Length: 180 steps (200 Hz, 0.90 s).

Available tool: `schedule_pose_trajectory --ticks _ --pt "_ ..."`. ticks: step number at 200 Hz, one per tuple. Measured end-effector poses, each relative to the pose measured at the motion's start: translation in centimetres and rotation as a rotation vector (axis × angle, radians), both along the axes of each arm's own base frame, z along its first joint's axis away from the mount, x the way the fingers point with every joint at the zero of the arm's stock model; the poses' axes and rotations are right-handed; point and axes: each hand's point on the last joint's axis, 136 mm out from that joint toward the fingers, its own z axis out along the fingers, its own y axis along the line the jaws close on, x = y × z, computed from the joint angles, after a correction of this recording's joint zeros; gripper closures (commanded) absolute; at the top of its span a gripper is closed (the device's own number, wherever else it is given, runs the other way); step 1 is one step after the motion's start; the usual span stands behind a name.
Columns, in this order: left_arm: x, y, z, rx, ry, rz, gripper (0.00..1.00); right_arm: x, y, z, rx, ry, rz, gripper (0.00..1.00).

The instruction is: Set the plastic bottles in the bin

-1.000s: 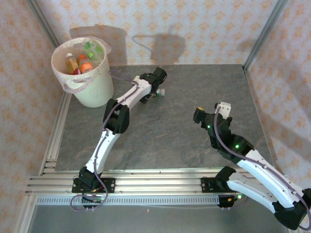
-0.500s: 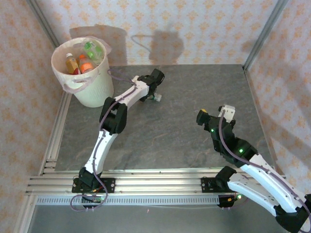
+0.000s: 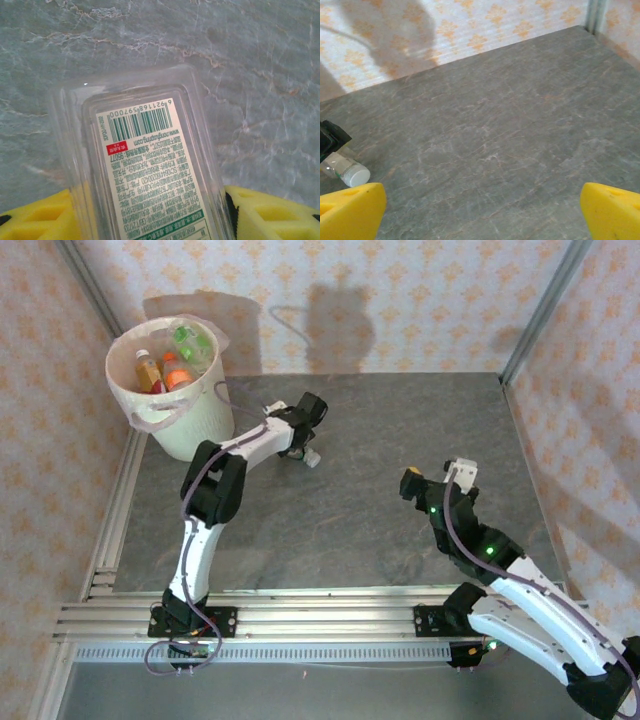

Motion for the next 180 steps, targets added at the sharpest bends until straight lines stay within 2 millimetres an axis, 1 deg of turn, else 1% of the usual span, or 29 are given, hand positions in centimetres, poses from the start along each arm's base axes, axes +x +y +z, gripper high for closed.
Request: schedule_pose_trajectory --ticks 11,23,37,43,53,54,57,61,63,66,67,73,74,77,81,84,87,93,94,101,106,107,113,117,130,144,166,180 --pt "-1.1 0.1 0.6 -0.001 0.004 -0.051 0.48 0.3 0.8 -0.5 0.004 -0.009 0.041 0.01" --pt "-2.4 0.1 2.0 -0.005 0.000 -0.115 0.48 0.6 1.8 -1.0 -0.002 -0.014 0.090 0.01" --pt "-3.6 -0.1 4.9 -0.012 -0.024 -0.201 0.48 1.1 3.0 -1.0 -0.011 -0.030 0.139 0.01" --pt "-3.9 -0.2 6.6 -0.015 -0.044 -0.240 0.48 1.3 3.5 -0.9 -0.016 -0.039 0.158 0.01" --pt "-4.1 -0.6 10.1 -0.023 -0.101 -0.303 0.49 1.8 4.2 -0.5 -0.021 -0.060 0.184 0.01" --pt "-4.2 -0.6 10.8 -0.022 -0.109 -0.315 0.49 1.9 4.3 -0.4 -0.023 -0.062 0.188 0.01" --pt "-4.3 -0.7 11.6 -0.021 -0.121 -0.330 0.49 2.0 4.5 -0.4 -0.028 -0.066 0.194 0.01" --pt "-4.4 -0.7 13.6 -0.022 -0.149 -0.357 0.49 2.2 4.7 -0.3 -0.035 -0.069 0.201 0.01" --pt "-4.4 -0.8 14.2 -0.022 -0.157 -0.366 0.49 2.3 4.8 -0.3 -0.038 -0.071 0.204 0.01" --pt "-4.4 -0.9 15.4 -0.022 -0.177 -0.380 0.49 2.5 5.0 -0.2 -0.043 -0.074 0.208 0.01" --pt "-4.4 -0.8 16.1 -0.022 -0.188 -0.386 0.49 2.5 5.1 -0.2 -0.045 -0.074 0.211 0.01" --pt "-4.5 -0.8 18.6 -0.021 -0.226 -0.409 0.49 2.8 5.4 -0.2 -0.058 -0.076 0.219 0.01" --pt "-4.5 -0.7 19.3 -0.021 -0.238 -0.415 0.49 2.9 5.4 -0.2 -0.059 -0.076 0.220 0.01" --pt "-4.5 -0.7 20.3 -0.022 -0.254 -0.424 0.49 3.0 5.6 -0.1 -0.065 -0.078 0.223 0.01" --pt "-4.5 -0.4 22.4 -0.018 -0.290 -0.433 0.49 3.2 5.8 0.0 -0.073 -0.080 0.227 0.01" --pt "-4.5 -0.2 23.5 -0.018 -0.308 -0.438 0.49 3.4 5.9 0.0 -0.077 -0.082 0.229 0.01" --pt "-4.5 0.3 25.1 -0.013 -0.335 -0.439 0.49 3.5 6.1 0.1 -0.080 -0.083 0.233 0.01" --pt "-4.5 0.9 27.3 -0.010 -0.373 -0.438 0.50 3.7 6.3 0.3 -0.084 -0.089 0.238 0.01" --pt "-4.5 1.2 28.0 -0.007 -0.385 -0.437 0.49 3.8 6.3 0.3 -0.084 -0.090 0.239 0.01" --pt "-4.5 2.7 30.6 0.005 -0.429 -0.423 0.50 4.0 6.6 0.5 -0.086 -0.097 0.246 0.01" --pt "-4.6 3.7 32.0 0.015 -0.453 -0.408 0.50 4.1 6.8 0.7 -0.084 -0.105 0.251 0.01" --pt "-4.6 4.2 32.5 0.020 -0.461 -0.401 0.50 4.2 6.9 0.8 -0.084 -0.107 0.252 0.01" --pt "-4.7 5.5 34.0 0.035 -0.485 -0.381 0.50 4.3 7.0 1.1 -0.080 -0.117 0.255 0.01" --pt "-4.8 6.8 35.0 0.048 -0.500 -0.359 0.50 4.4 7.1 1.3 -0.076 -0.125 0.258 0.01" --pt "-5.1 10.3 37.1 0.095 -0.523 -0.296 0.50 4.5 7.3 1.9 -0.065 -0.146 0.260 0.01" --pt "-5.3 13.4 38.3 0.135 -0.529 -0.239 0.50 4.6 7.5 2.6 -0.052 -0.166 0.262 0.01" --pt "-5.4 17.4 38.7 0.168 -0.518 -0.151 0.50 4.7 7.5 2.8 -0.047 -0.174 0.261 0.01" --pt "-5.2 20.1 38.3 0.177 -0.506 -0.087 0.50 4.7 7.5 2.8 -0.044 -0.172 0.260 0.01"
